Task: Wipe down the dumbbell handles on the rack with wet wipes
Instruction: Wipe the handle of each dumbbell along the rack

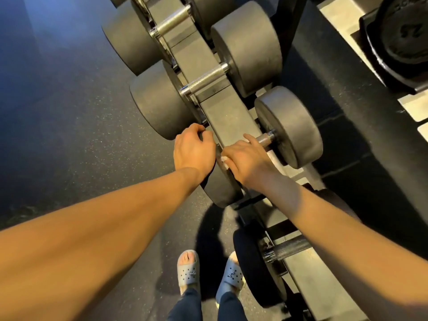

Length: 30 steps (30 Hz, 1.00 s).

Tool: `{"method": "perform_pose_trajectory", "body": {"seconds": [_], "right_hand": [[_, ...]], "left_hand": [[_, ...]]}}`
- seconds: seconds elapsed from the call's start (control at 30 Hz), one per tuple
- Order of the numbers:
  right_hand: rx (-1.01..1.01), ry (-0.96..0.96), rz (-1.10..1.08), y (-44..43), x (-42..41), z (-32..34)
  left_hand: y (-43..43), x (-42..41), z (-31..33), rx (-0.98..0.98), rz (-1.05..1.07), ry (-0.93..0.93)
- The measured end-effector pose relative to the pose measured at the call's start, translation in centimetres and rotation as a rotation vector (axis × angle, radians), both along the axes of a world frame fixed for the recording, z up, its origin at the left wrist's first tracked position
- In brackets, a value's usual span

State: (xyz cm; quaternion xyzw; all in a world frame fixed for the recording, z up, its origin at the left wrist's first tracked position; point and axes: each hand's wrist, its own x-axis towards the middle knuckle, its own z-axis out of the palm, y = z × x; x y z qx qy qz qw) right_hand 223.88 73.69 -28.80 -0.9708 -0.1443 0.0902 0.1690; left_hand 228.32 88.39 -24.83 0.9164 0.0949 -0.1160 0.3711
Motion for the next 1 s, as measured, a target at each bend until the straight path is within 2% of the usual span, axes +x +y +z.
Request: {"method": "perform_pose_trajectory", "body": {"seconds": [0.07,0.13,0.17,0.23,0.3,0.4,0.43,0.5,0.57,0.67,0.73,0.9,1.0], "right_hand": [[0.039,-0.208,0.013,-0.7,-2.9,-1.1],[0.022,-0.32,-0.01,-1.1,-4.4,-1.5],[0.045,-0.348,-0.064,-1.1,-4.9,-1.5],[0.164,-0.362,-0.305,-0.5,-5.7,-1.3],[0.434,-0.236,-0.708,0.3,-6.4,-0.9],[1.092,0.161,-1.453,0.7,-4.8,-1.0],[1.316,0.286,-1.598,0.9,-4.0,-1.2],[1.62,0.449,-1.641,2.0,-2.8,-1.4],[1.608,0.535,-1.57,3.4,-2.1,-1.2],[1.351,0.572,-1.482,4.3,-1.8,-0.5],[1.25,0.591,-1.421,3.9,-2.0,-0.4],[1.232,0.607,-1.305,4.0,-4.1,1.2],[1.184,0.525,-1.256,4.1,-4.4,1.3]], "left_hand": [[0.0,0.1,0.0,-0.002,-0.002,0.004],[0.1,0.1,0.0,-0.004,-0.005,0.004],[0.1,0.1,0.0,-0.003,-0.005,0.004],[0.1,0.1,-0.2,0.004,-0.006,0.001],[0.0,0.2,-0.3,0.014,0.007,-0.003],[0.0,0.3,-0.4,0.011,0.018,0.004],[0.0,0.2,-0.4,0.007,0.018,0.003],[0.1,0.2,-0.6,0.013,0.019,-0.001],[0.1,0.4,-0.7,0.018,0.023,-0.001],[0.0,0.4,-0.8,0.023,0.029,-0.009],[0.0,0.4,-0.8,0.03,0.026,-0.013],[0.1,0.4,-1.0,0.034,0.019,-0.016],[0.0,0.4,-1.1,0.033,0.022,-0.014]]}}
